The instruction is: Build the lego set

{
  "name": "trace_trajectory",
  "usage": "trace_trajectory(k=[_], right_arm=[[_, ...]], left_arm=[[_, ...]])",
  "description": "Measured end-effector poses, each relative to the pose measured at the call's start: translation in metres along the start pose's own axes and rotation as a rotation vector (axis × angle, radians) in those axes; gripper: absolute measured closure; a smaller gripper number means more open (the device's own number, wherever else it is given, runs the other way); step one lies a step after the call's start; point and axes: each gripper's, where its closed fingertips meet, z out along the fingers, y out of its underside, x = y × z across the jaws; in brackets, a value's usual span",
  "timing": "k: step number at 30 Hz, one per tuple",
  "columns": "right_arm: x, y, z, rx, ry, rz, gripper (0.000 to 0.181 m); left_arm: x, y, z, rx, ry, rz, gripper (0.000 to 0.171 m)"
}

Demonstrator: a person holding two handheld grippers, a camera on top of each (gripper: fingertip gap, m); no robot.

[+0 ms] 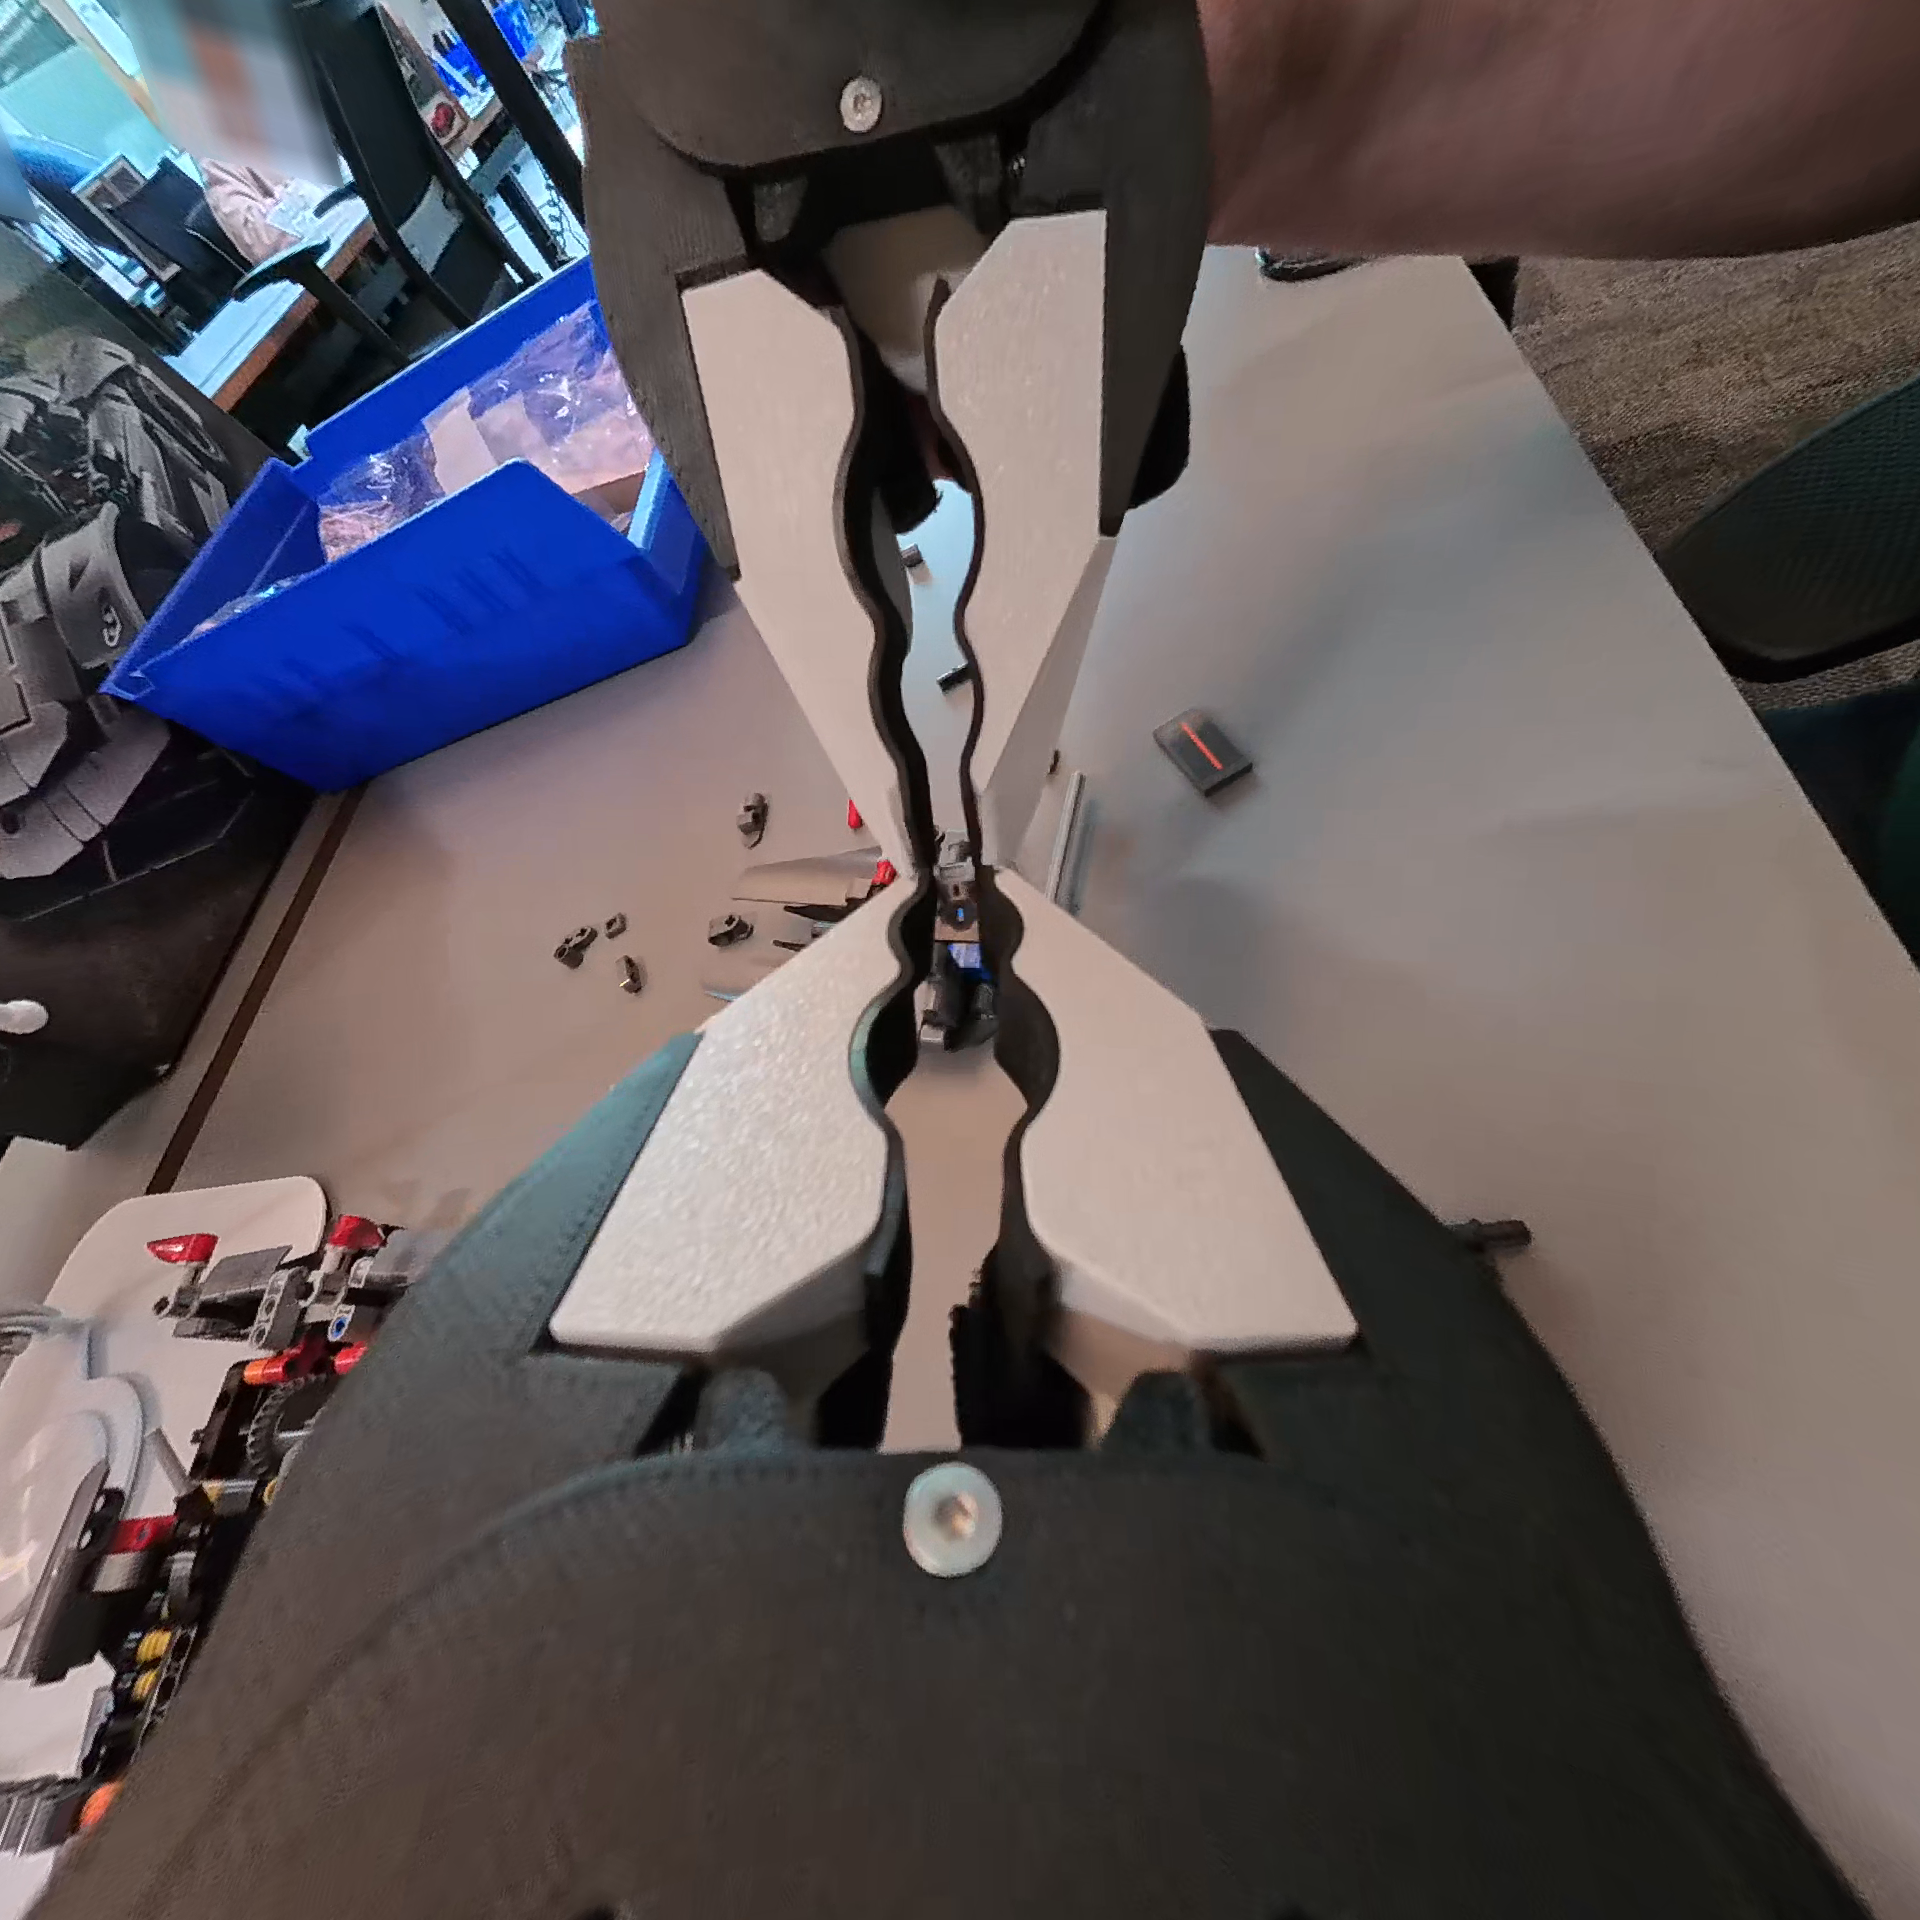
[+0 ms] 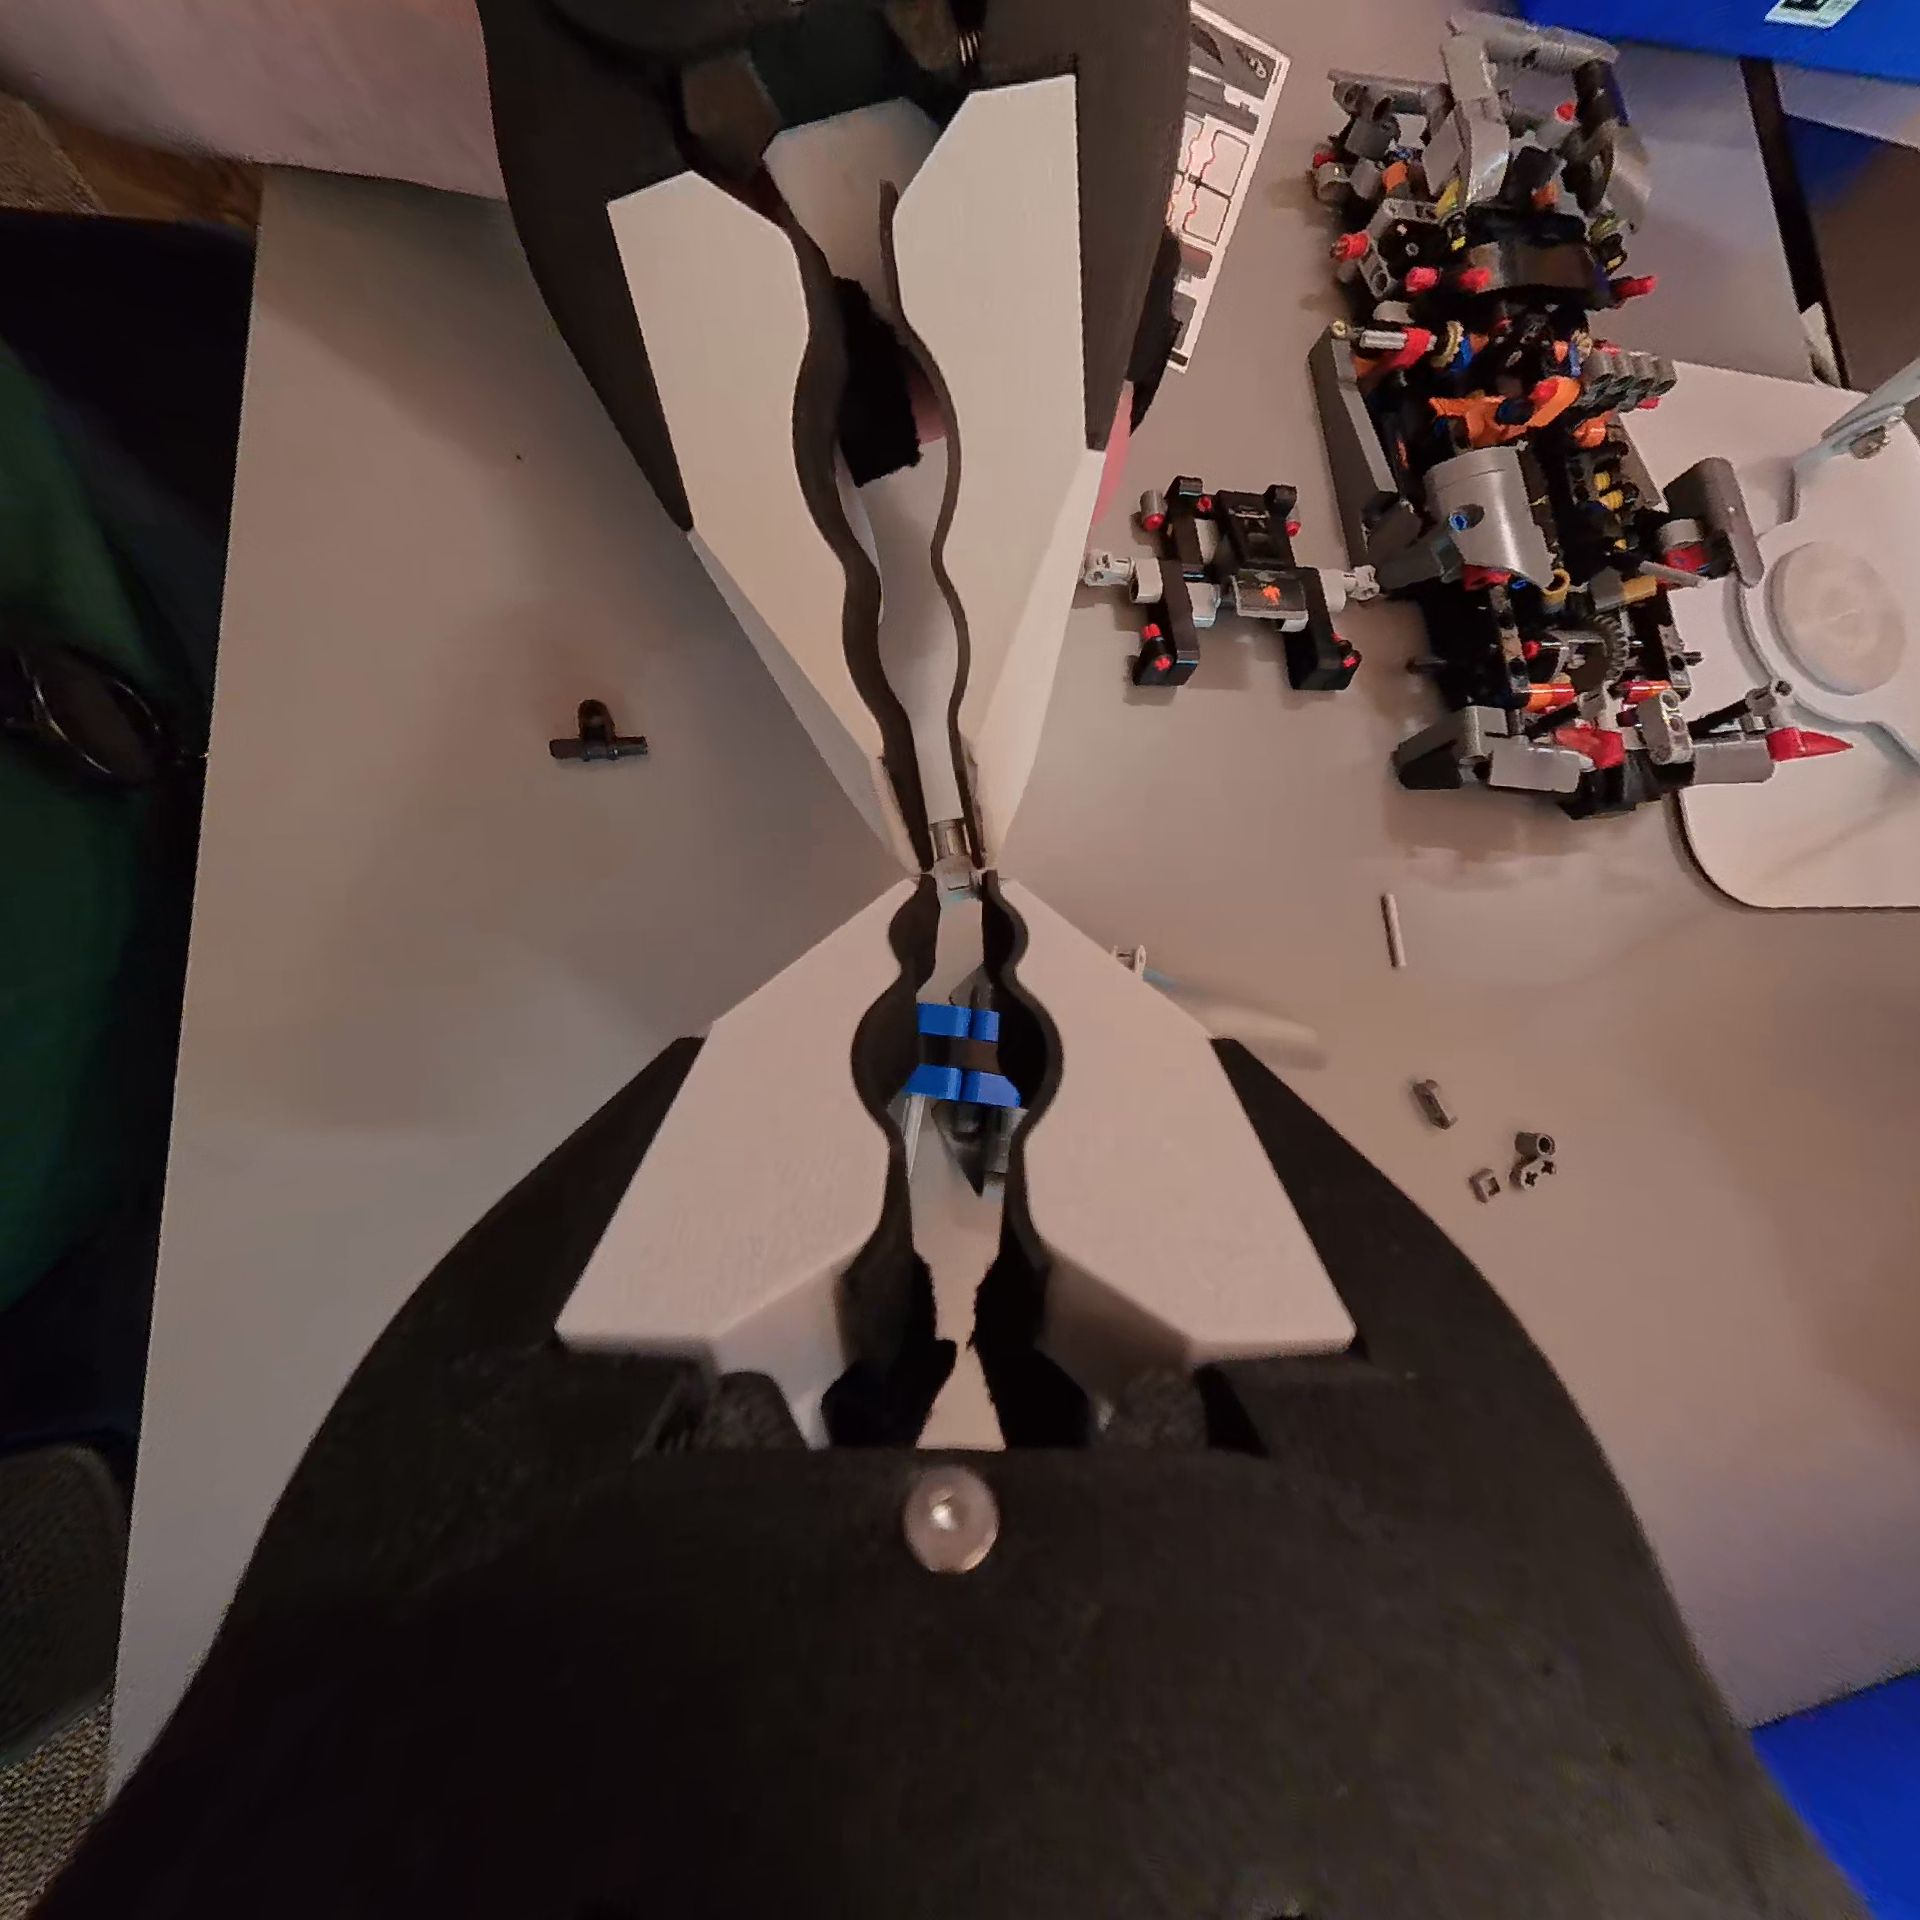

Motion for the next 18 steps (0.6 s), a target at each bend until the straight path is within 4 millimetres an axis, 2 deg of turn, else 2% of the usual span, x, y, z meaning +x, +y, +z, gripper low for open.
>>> trace_trajectory(k=[18], right_arm=[[0.0060, -0.0036, -0.0008, 0.048, 0.026, 0.033, 0.175]], left_arm=[[-0.0060, 0.0020, -0.0019, -0.009, -0.026, -0.005, 0.166]])
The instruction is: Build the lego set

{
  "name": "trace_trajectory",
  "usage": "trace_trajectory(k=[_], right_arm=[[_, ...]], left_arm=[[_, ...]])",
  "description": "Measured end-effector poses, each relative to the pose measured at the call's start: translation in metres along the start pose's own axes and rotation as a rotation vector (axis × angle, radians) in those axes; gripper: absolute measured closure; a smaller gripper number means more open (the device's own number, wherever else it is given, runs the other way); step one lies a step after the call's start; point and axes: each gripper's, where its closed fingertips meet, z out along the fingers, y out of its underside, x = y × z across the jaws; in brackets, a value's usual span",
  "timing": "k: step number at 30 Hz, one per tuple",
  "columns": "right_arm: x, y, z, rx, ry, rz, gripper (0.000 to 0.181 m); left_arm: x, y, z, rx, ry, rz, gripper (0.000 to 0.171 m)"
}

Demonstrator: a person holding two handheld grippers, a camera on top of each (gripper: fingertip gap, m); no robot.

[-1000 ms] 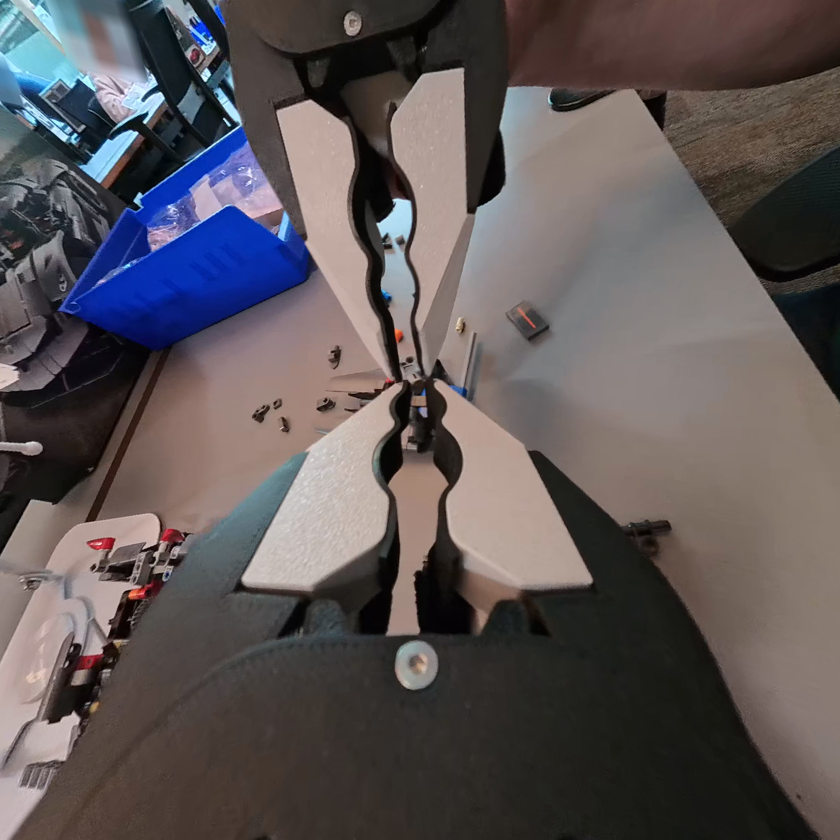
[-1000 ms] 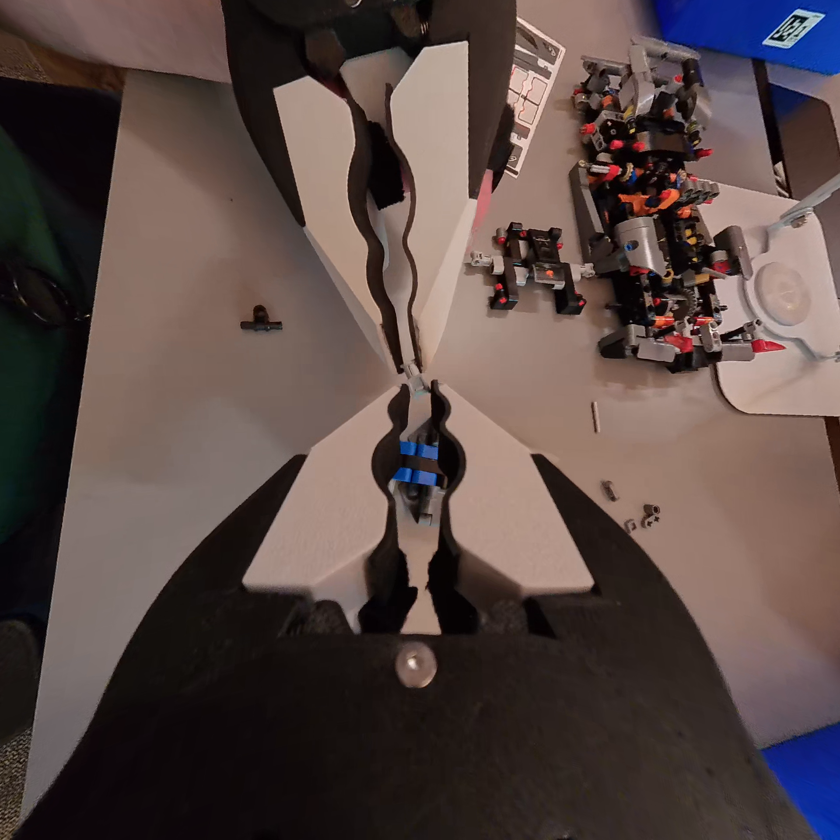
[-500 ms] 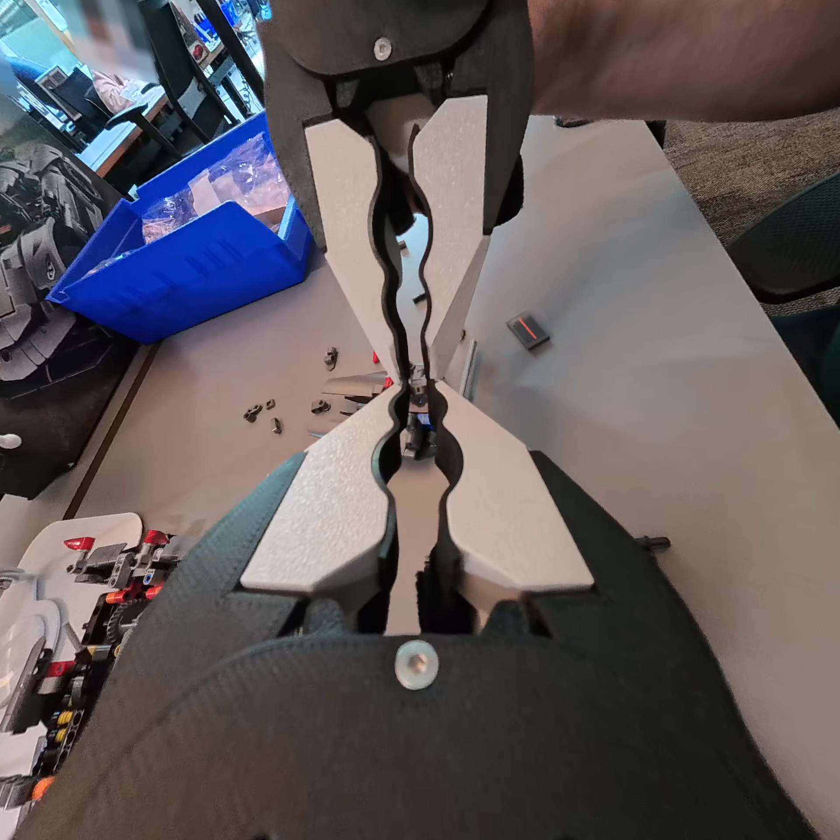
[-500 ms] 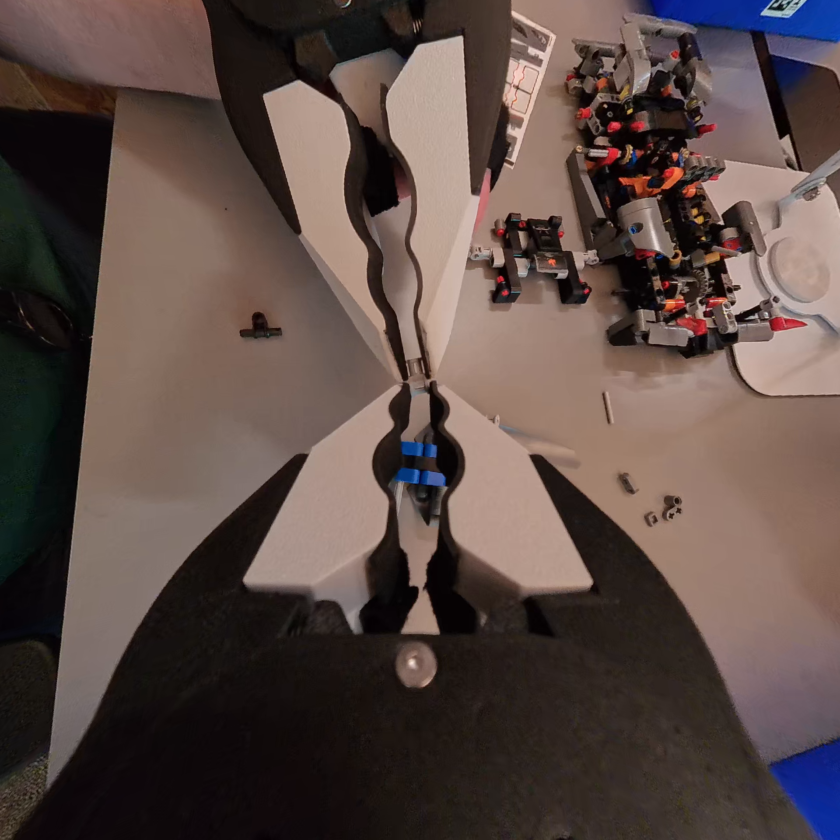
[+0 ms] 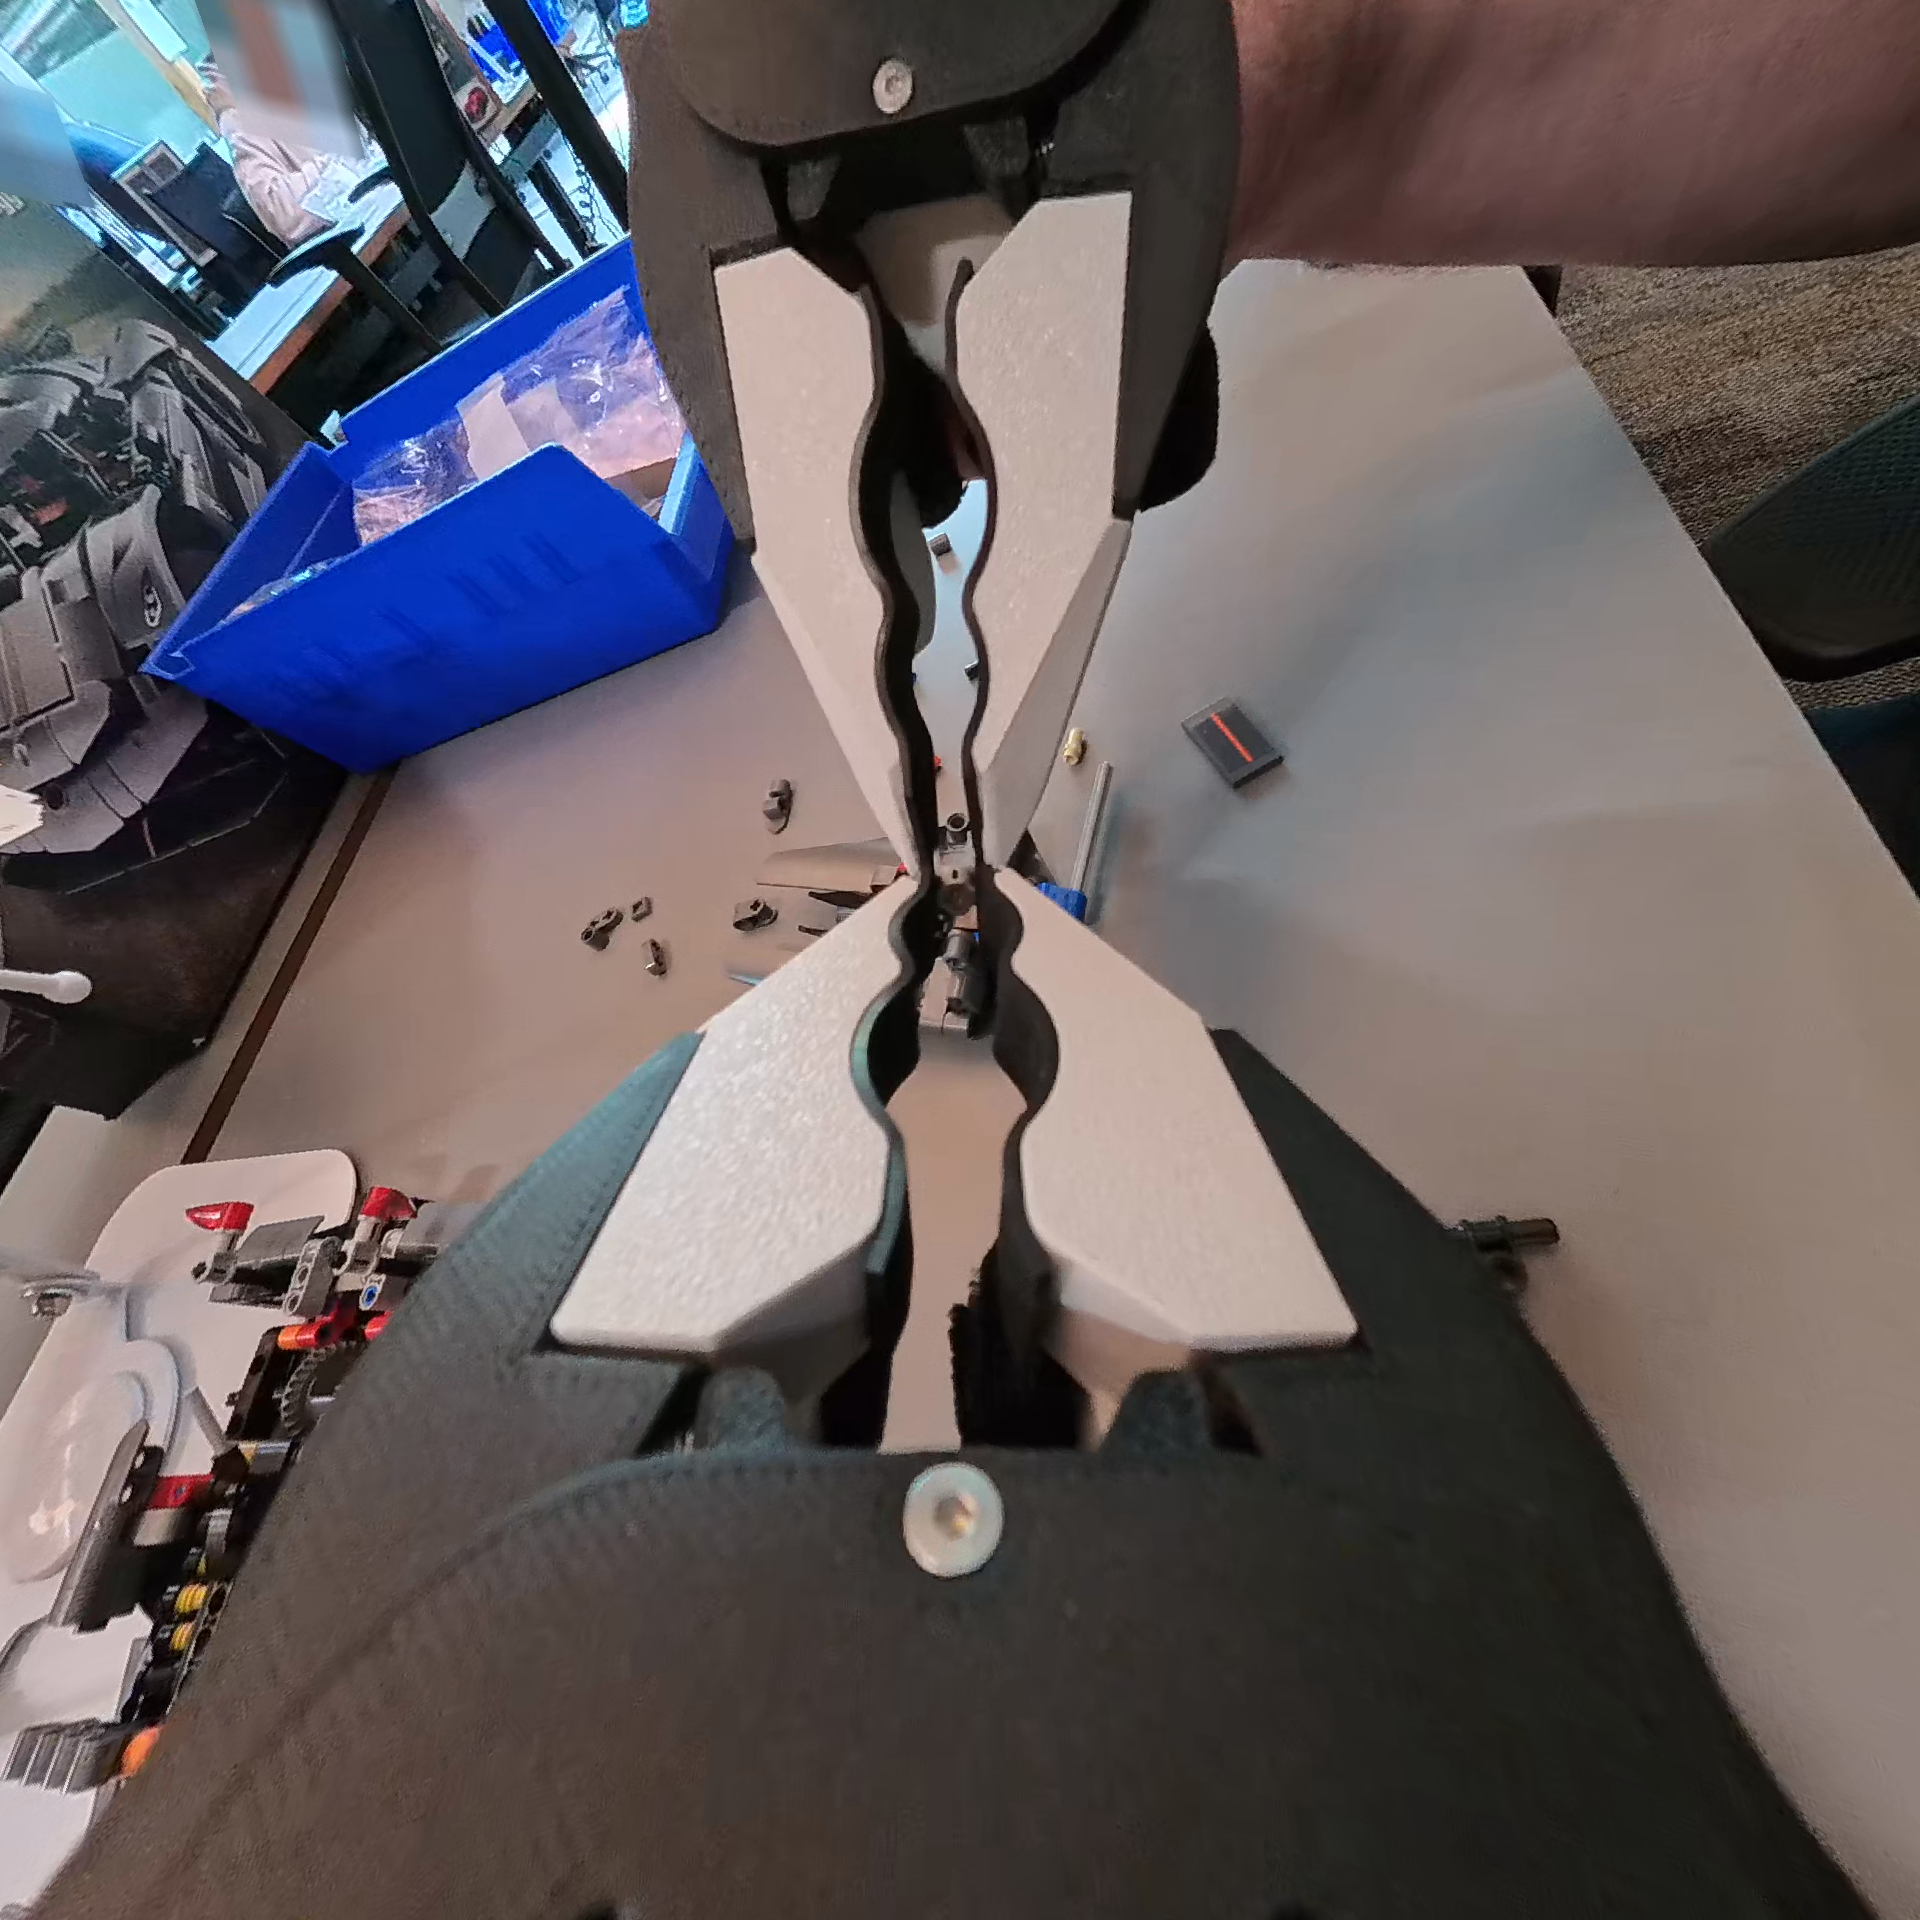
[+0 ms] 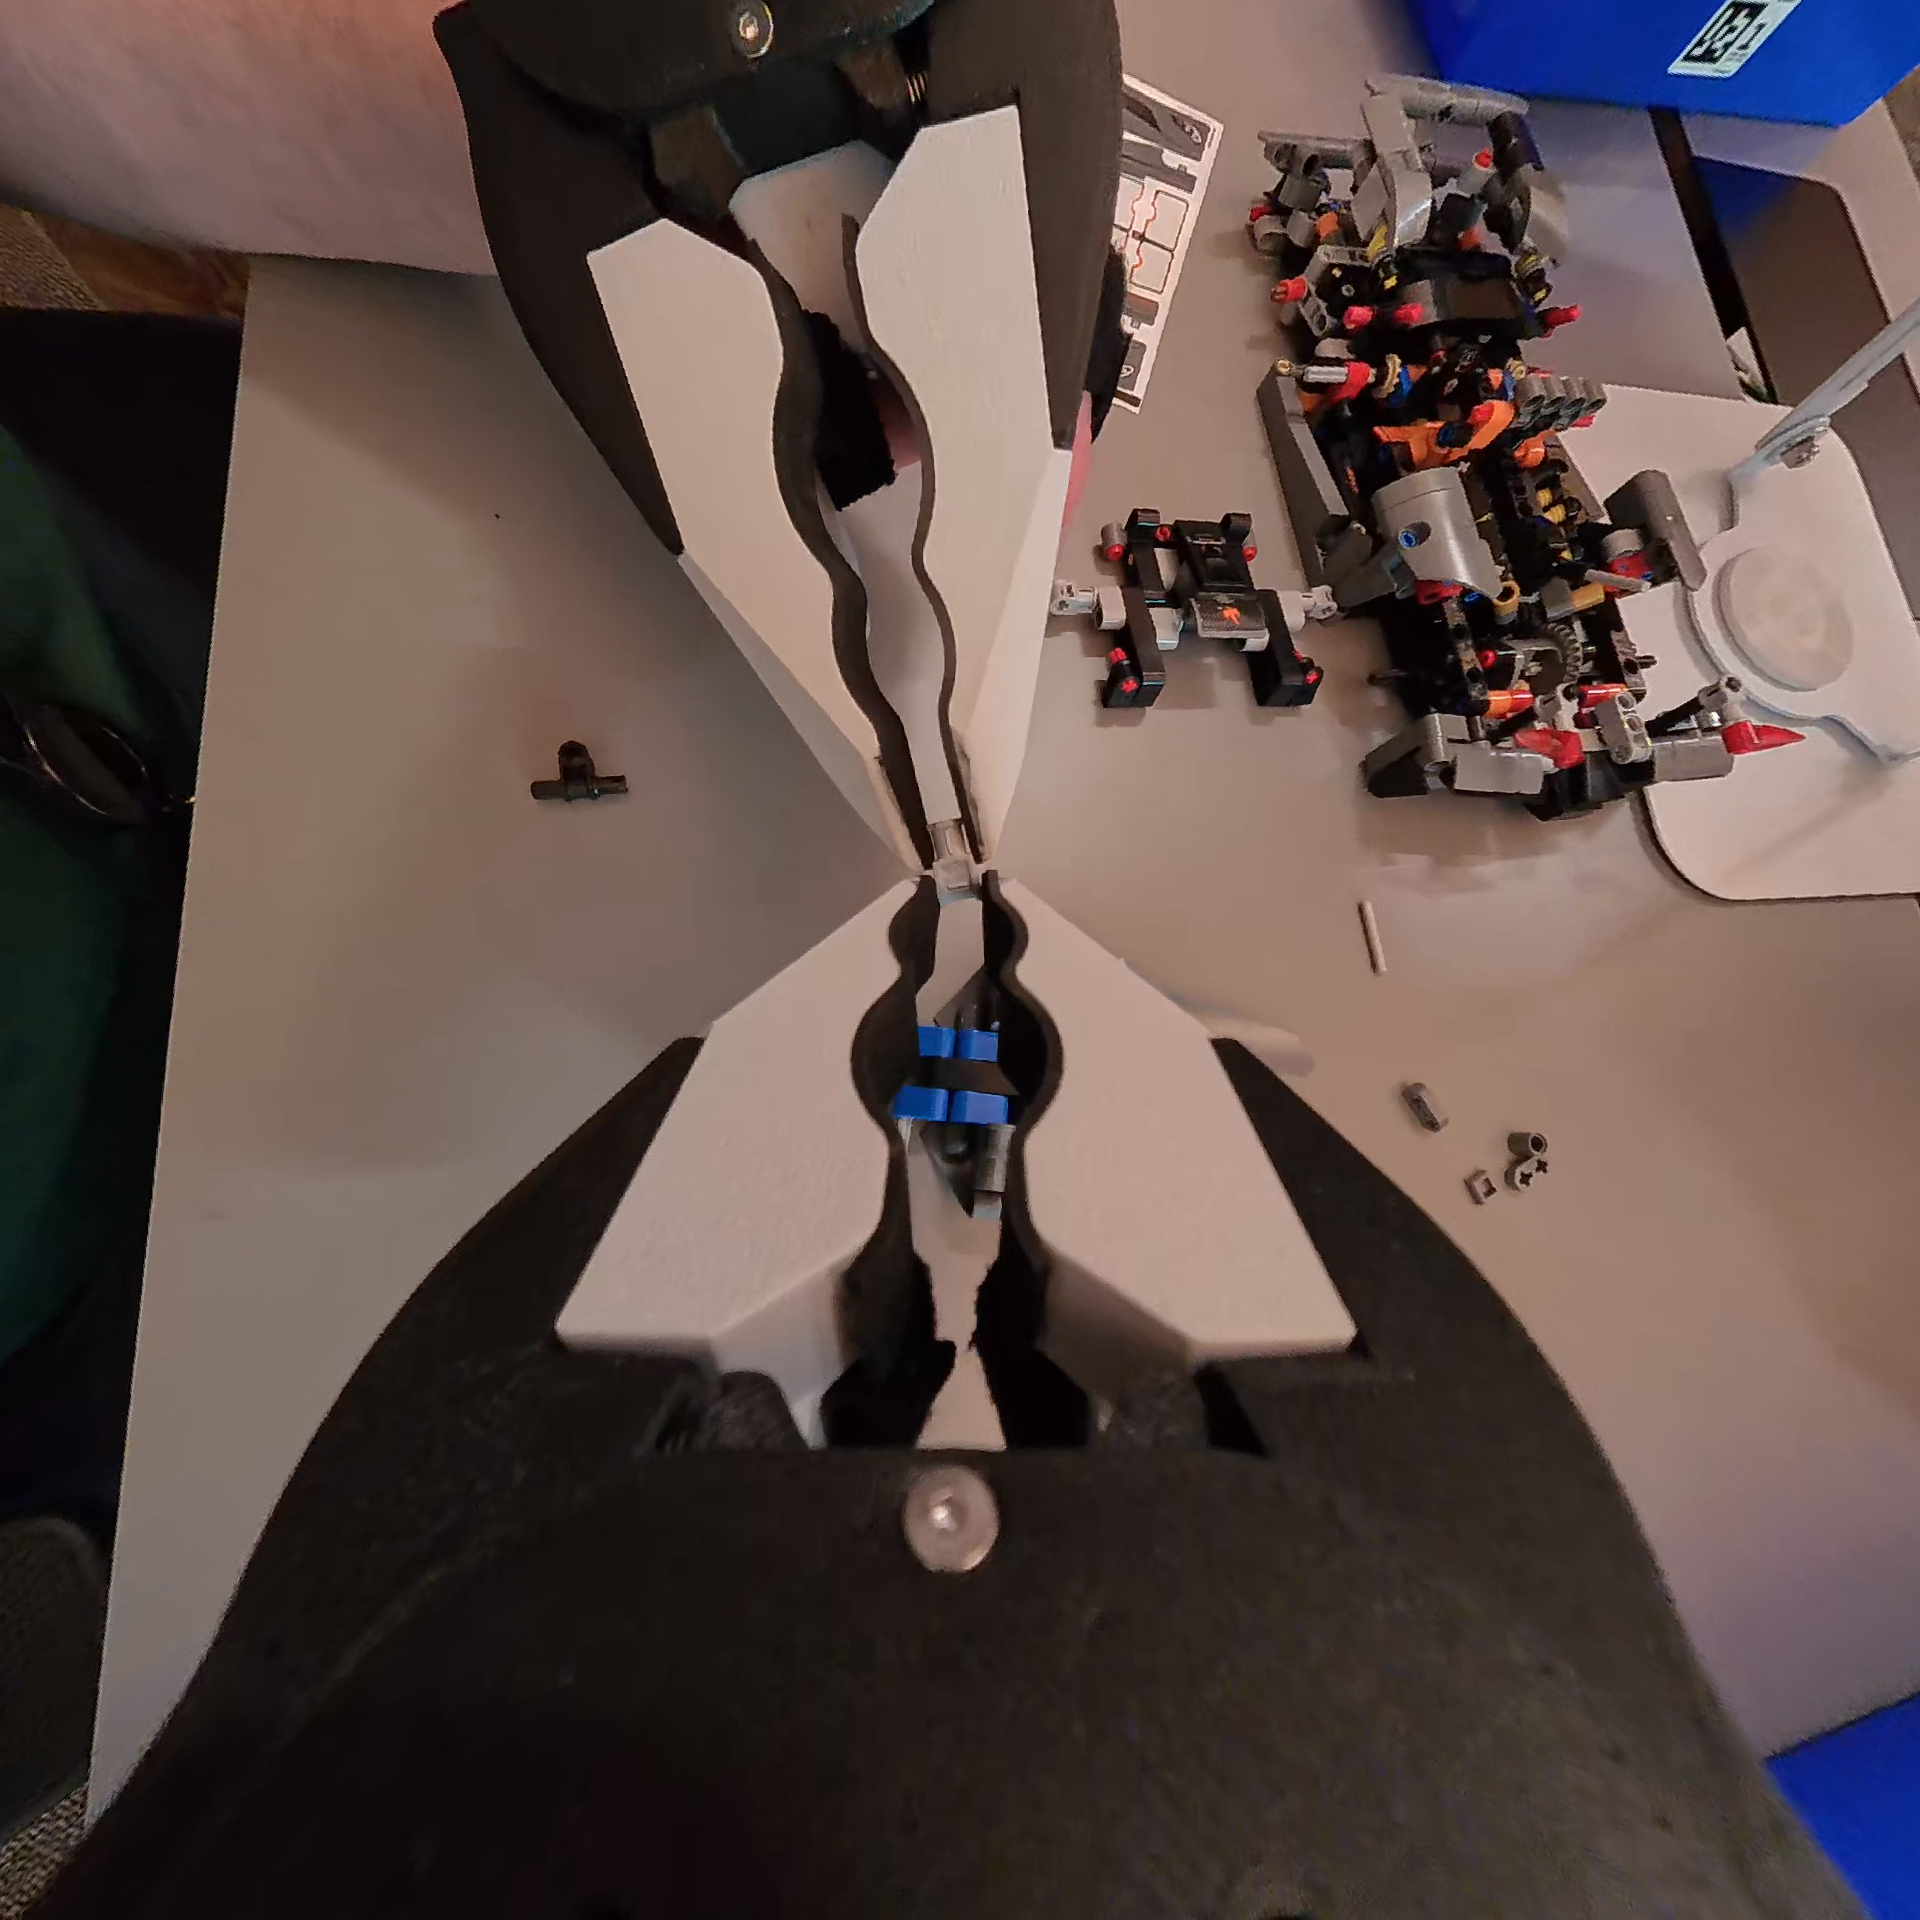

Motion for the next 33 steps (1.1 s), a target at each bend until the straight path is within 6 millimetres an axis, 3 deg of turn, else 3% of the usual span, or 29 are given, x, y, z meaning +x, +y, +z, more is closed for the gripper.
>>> trace_trajectory(k=[14, 33], right_arm=[[0.005, 0.004, -0.002, -0.010, 0.019, 0.023, 0.173], [0.014, 0.036, -0.035, -0.026, 0.163, 0.167, 0.169]], left_arm=[[-0.001, 0.001, 0.000, -0.003, 0.005, -0.013, 0.167], [0.000, 0.003, 0.000, -0.021, 0.007, -0.011, 0.166]])
